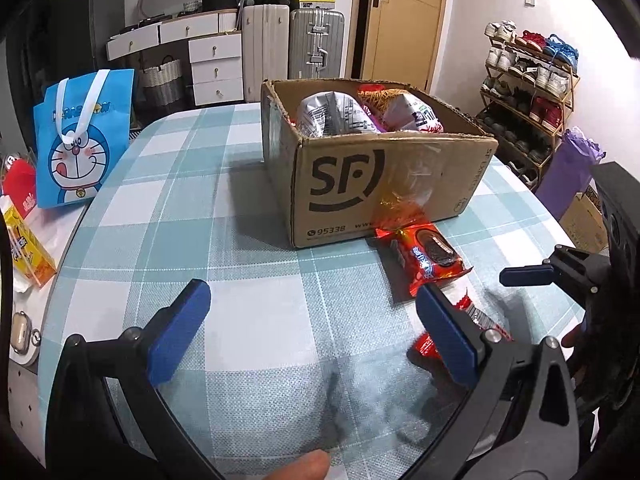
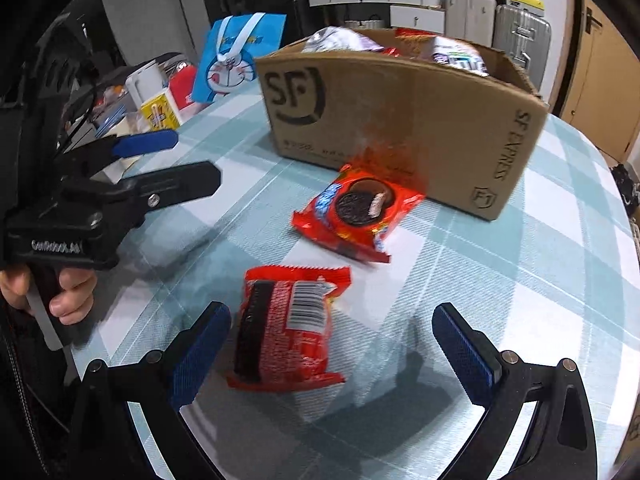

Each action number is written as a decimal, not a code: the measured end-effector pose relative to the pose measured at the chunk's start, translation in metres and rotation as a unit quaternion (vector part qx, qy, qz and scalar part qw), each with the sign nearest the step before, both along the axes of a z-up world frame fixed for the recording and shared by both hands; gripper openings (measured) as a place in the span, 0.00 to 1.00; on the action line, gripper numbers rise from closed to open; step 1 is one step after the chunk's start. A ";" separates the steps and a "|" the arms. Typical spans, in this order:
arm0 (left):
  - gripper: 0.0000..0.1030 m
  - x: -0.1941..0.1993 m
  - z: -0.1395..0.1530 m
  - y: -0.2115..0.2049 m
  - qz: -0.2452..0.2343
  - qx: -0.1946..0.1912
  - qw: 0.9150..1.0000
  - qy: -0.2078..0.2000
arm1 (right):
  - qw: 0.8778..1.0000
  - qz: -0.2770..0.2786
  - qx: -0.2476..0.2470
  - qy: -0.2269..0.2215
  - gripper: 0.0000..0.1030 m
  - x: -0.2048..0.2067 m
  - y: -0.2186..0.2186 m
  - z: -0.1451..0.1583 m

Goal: Organize snacks
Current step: 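Grasp the red wafer pack with the right tool, then grasp the red Oreo pack with the left tool while the right tool holds its pack, then carry both red packs over the box and open both tools to drop them in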

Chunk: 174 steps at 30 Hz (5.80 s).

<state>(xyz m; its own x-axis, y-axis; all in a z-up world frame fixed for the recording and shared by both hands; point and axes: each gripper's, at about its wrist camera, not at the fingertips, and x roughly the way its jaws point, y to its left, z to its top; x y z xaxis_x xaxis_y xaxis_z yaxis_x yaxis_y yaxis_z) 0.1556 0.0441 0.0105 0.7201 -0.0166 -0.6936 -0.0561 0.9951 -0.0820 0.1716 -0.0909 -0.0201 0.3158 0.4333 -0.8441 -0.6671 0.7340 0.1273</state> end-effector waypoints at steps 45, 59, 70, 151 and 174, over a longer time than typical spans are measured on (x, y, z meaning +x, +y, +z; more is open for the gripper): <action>0.99 0.006 -0.014 -0.007 -0.012 0.006 1.000 0.012 | 0.999 0.036 -0.025 -0.023 0.44 -0.006 -0.012 0.000; 0.99 0.010 -0.017 -0.010 -0.015 -0.017 1.000 0.020 | 0.996 -0.032 0.035 -0.072 0.43 0.004 -0.050 0.044; 0.99 0.034 -0.036 -0.042 -0.022 -0.027 0.998 0.045 | 0.991 -0.093 0.062 -0.068 0.43 0.022 -0.077 0.050; 0.41 0.090 0.157 0.007 0.005 -0.034 0.993 -0.110 | 0.963 -0.136 0.178 -0.147 0.43 0.077 -0.050 0.129; 0.41 0.174 0.111 -0.002 0.007 -0.019 0.996 -0.086 | 0.970 -0.118 0.171 -0.128 0.43 0.131 -0.018 0.102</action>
<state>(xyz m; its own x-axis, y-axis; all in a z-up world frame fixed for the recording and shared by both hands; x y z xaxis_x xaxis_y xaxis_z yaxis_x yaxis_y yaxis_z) 0.3292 0.0423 0.1211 0.8291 -0.0290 -0.5583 -0.0526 0.9902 -0.1296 0.3030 -0.1087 0.0822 0.6202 0.5646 -0.5446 -0.5276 0.8140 0.2430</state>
